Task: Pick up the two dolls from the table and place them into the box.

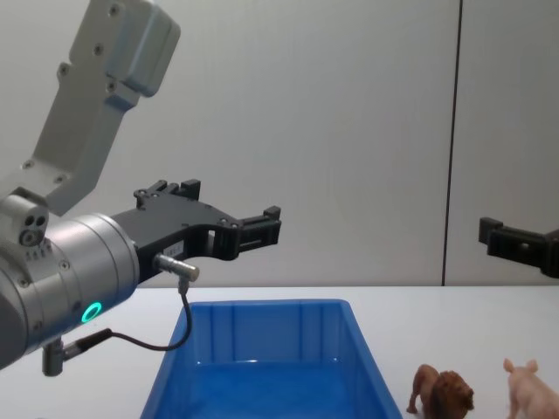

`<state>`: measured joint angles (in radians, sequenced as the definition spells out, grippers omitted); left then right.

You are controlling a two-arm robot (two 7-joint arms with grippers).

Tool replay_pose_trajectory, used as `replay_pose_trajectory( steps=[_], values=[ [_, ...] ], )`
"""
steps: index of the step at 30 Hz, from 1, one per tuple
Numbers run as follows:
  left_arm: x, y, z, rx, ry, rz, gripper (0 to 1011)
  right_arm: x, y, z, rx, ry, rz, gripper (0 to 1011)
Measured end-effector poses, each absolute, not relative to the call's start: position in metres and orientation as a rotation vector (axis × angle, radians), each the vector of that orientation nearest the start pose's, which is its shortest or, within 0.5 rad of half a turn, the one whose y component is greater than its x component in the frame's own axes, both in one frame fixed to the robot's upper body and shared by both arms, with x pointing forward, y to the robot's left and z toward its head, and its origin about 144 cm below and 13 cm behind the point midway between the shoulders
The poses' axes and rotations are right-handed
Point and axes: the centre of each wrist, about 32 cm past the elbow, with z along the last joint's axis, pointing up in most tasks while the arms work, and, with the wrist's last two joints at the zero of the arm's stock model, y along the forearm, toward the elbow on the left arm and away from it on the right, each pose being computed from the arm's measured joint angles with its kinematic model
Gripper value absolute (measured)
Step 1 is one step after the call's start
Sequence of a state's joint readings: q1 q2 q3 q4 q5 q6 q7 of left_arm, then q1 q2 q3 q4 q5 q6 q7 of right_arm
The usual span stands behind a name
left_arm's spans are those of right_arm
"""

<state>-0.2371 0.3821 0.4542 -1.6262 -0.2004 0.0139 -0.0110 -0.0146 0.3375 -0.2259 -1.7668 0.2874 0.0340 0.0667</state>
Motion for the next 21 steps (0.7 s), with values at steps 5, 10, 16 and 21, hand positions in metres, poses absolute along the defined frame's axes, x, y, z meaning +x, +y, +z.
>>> replay_pose_trajectory(
  steps=[5, 10, 16, 21],
  values=[
    [0.492, 0.1984, 1.2044, 0.061, -0.268, 1.124, 1002, 0.4433, -0.2371, 1.1887, 0.026, -0.075, -1.229, 1001],
    [0.492, 0.1984, 1.2044, 0.061, -0.268, 1.124, 1001, 0.4433, -0.2371, 1.1887, 0.026, -0.075, -1.229, 1001],
    [0.492, 0.1984, 1.2044, 0.061, -0.268, 1.124, 1002, 0.4433, -0.2371, 1.1887, 0.026, -0.075, -1.229, 1001],
    [0.492, 0.1984, 1.2044, 0.061, -0.268, 1.124, 1001, 0.4433, -0.2371, 1.1887, 0.026, -0.075, -1.229, 1001]
  ],
)
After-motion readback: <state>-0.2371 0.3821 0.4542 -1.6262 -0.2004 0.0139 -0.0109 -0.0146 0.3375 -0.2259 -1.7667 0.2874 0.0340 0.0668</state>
